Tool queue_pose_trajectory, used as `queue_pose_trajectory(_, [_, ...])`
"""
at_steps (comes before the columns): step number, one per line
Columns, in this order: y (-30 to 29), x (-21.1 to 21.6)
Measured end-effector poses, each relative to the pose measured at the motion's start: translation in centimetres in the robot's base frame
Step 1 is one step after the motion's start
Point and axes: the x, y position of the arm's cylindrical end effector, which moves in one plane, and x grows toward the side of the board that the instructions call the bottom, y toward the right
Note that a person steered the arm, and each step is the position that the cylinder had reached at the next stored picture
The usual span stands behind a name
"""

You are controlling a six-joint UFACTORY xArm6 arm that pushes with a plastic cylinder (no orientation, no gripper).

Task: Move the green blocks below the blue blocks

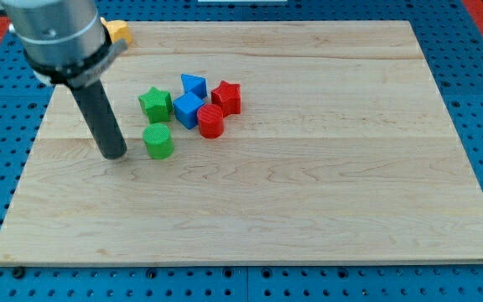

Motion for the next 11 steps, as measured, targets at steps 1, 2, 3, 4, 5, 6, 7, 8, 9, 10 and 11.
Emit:
queue_pose_trajectory(1, [4.0,-1.3])
queue_pose_trajectory(2, [5.8,-5.6])
queue_pose_trajectory(3, [3.0,-5.3])
queue_pose_trajectory(4, [-3.8,-5.9])
queue_pose_trajectory(5, [-3.9,-7.1])
queue_pose_trajectory(6, [-1.3,-9.2])
queue_pose_trajectory(7, [1.0,-10.6])
queue_pose_trajectory(8, [4.7,-10.4])
queue_pose_trajectory(9, [1.2,-10.6])
queue_pose_trajectory(10, [-0.6,-11.4])
queue_pose_trajectory(11, [-0.3,-12.0])
